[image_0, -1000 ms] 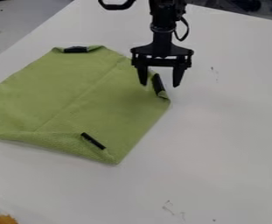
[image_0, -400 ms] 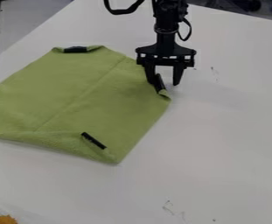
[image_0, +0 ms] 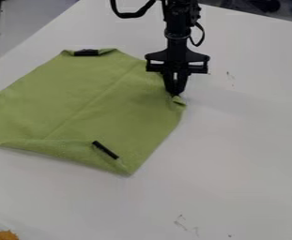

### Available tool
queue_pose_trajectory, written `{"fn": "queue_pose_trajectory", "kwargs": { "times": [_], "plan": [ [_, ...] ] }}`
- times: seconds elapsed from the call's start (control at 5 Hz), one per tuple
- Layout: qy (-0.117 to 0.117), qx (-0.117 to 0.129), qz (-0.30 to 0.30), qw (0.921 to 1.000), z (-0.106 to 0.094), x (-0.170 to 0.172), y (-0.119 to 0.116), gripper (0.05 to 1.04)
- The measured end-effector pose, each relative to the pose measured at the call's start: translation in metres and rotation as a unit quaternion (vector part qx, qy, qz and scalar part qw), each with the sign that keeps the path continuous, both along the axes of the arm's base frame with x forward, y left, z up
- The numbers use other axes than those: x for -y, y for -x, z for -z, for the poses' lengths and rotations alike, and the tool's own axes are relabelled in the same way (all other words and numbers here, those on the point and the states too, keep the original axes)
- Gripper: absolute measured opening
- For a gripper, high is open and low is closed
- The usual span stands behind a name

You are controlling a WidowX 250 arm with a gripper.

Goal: It is a cloth for the table

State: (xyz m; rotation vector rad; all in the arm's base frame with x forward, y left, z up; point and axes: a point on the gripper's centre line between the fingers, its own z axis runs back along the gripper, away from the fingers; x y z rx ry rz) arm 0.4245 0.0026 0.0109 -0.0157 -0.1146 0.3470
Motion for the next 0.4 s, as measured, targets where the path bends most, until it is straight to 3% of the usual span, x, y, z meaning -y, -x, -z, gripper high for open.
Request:
{"fn": "queue_pose_trajectory", "kwargs": {
  "times": [0.2,0.4],
  "plan": [
    [-0.009,-0.001,-0.008,0.9999,-0.003,-0.003,0.006,0.075],
    [-0.048,0.030,-0.058,0.9967,-0.047,-0.016,0.016,0.064]
  ]
}}
